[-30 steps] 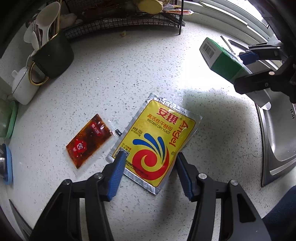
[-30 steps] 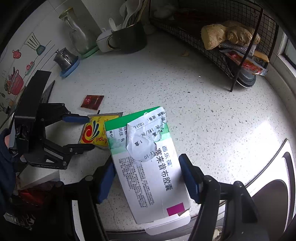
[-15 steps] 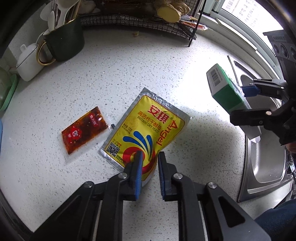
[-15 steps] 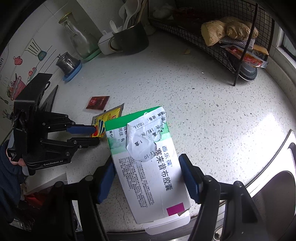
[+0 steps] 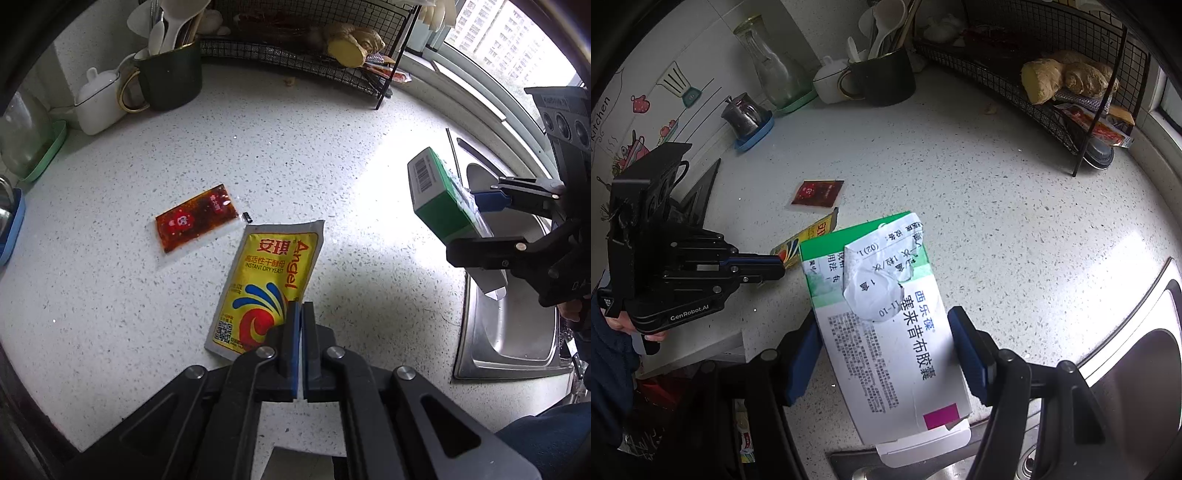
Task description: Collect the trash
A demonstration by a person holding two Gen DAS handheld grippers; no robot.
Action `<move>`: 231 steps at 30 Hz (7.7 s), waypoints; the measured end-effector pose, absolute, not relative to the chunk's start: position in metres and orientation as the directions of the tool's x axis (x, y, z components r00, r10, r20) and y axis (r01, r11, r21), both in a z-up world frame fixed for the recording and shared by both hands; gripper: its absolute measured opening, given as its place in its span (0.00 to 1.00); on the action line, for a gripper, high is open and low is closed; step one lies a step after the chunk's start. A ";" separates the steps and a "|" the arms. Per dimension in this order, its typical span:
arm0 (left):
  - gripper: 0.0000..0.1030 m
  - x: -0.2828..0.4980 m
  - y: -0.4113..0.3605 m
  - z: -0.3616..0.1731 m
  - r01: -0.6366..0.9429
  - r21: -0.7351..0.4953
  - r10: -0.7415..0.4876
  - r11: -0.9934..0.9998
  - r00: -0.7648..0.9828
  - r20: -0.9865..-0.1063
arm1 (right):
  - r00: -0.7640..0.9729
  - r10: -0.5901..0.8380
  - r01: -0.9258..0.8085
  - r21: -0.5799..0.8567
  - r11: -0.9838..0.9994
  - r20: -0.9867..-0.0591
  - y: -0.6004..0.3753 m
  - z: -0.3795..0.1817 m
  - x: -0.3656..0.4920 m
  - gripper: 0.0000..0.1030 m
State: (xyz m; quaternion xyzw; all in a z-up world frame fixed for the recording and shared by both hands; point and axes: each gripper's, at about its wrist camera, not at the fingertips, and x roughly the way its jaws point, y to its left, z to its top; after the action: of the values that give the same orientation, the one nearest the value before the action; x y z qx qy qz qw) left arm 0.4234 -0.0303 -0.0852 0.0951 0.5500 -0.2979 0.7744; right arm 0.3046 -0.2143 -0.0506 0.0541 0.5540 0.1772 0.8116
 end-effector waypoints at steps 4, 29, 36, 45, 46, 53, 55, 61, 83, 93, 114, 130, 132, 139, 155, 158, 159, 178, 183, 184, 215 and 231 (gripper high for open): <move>0.00 0.399 -0.012 -0.071 0.545 -0.183 -0.363 0.818 0.242 -0.900 | 0.331 0.354 -0.256 0.278 0.926 -0.875 -0.197 -0.042 0.291 0.63; 0.00 0.173 0.099 -0.053 0.430 -0.188 -0.353 0.883 0.343 -0.871 | 0.314 0.401 -0.436 0.245 0.866 -0.861 -0.063 -0.032 0.146 0.63; 0.00 0.130 0.112 -0.094 0.382 -0.192 -0.318 0.904 0.301 -0.899 | 0.267 0.402 -0.450 0.256 0.856 -0.876 -0.037 -0.059 0.112 0.63; 0.00 0.107 0.116 -0.168 0.332 -0.192 -0.278 0.924 0.233 -0.932 | 0.205 0.366 -0.424 0.254 0.869 -0.908 -0.016 -0.121 0.094 0.63; 0.00 0.108 0.117 -0.178 0.327 -0.199 -0.281 0.924 0.224 -0.933 | 0.202 0.360 -0.415 0.253 0.874 -0.911 -0.015 -0.129 0.095 0.63; 0.00 0.121 0.116 -0.257 0.318 -0.214 -0.283 0.923 0.186 -0.941 | 0.221 0.331 -0.399 0.225 0.889 -0.917 -0.015 -0.193 0.095 0.63; 0.00 0.127 0.114 -0.282 0.313 -0.222 -0.286 0.923 0.176 -0.942 | 0.232 0.323 -0.392 0.215 0.894 -0.918 -0.016 -0.211 0.095 0.63; 0.00 0.151 0.103 -0.347 0.315 -0.247 -0.307 0.916 0.155 -0.939 | 0.242 0.301 -0.349 0.207 0.914 -0.922 -0.027 -0.265 0.104 0.63; 0.80 0.184 0.097 -0.408 0.316 -0.227 -0.287 0.921 0.156 -0.945 | 0.218 0.247 -0.272 0.185 0.944 -0.944 -0.027 -0.334 0.138 0.63; 0.87 0.169 0.117 -0.413 0.281 -0.182 -0.239 0.942 0.183 -0.954 | 0.190 0.252 -0.362 0.171 0.916 -0.949 -0.011 -0.351 0.148 0.63; 1.00 0.164 0.157 -0.454 0.151 -0.122 -0.150 0.981 0.195 -0.969 | 0.170 0.237 -0.513 0.119 0.850 -0.957 0.029 -0.418 0.184 0.63; 1.00 0.149 0.155 -0.449 0.147 -0.099 -0.127 0.984 0.199 -0.972 | 0.191 0.180 -0.516 0.058 0.855 -0.965 0.016 -0.423 0.179 0.98; 1.00 0.143 0.154 -0.441 0.141 -0.100 -0.128 0.985 0.208 -0.970 | 0.203 0.189 -0.513 0.061 0.856 -0.961 0.013 -0.413 0.173 0.98; 1.00 0.113 0.155 -0.391 0.113 -0.092 -0.118 0.989 0.249 -0.961 | 0.214 0.207 -0.534 0.063 0.843 -0.955 0.014 -0.370 0.146 0.99; 1.00 0.053 0.174 -0.213 -0.025 -0.142 -0.123 0.990 0.364 -0.923 | 0.296 0.237 -0.584 0.021 0.811 -0.925 0.020 -0.208 0.083 0.99; 1.00 0.045 0.172 -0.182 -0.022 -0.118 -0.101 0.993 0.384 -0.918 | 0.279 0.238 -0.588 0.030 0.808 -0.930 0.021 -0.184 0.081 0.99; 1.00 0.043 0.171 -0.173 -0.023 -0.100 -0.084 0.995 0.390 -0.917 | 0.289 0.238 -0.588 0.024 0.808 -0.927 0.021 -0.175 0.079 0.99; 1.00 0.046 0.181 -0.063 -0.017 -0.074 -0.054 0.997 0.517 -0.854 | 0.371 0.329 -0.572 0.065 0.818 -0.869 0.023 -0.056 0.087 0.99; 1.00 0.069 0.177 -0.052 -0.003 -0.077 -0.063 0.997 0.531 -0.845 | 0.401 0.346 -0.572 0.063 0.818 -0.848 0.019 -0.046 0.108 0.99; 1.00 0.075 0.177 -0.051 -0.005 -0.086 -0.070 0.996 0.533 -0.843 | 0.403 0.349 -0.571 0.066 0.818 -0.846 0.017 -0.045 0.111 0.99; 1.00 0.338 0.092 -0.030 0.071 -0.050 -0.078 0.996 0.476 -0.876 | 0.388 0.297 -0.581 0.018 0.814 -0.872 -0.067 -0.048 0.357 0.99; 1.00 0.395 0.075 -0.064 0.055 -0.080 -0.095 0.995 0.400 -0.911 | 0.281 0.260 -0.666 0.008 0.746 -0.924 -0.071 -0.109 0.450 0.99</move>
State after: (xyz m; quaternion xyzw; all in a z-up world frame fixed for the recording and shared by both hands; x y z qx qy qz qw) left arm 0.3953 0.0751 -0.0638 -0.0186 0.5457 -0.0448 0.8365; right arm 0.4504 -0.0710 -0.1091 -0.1950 0.5202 0.2983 0.7762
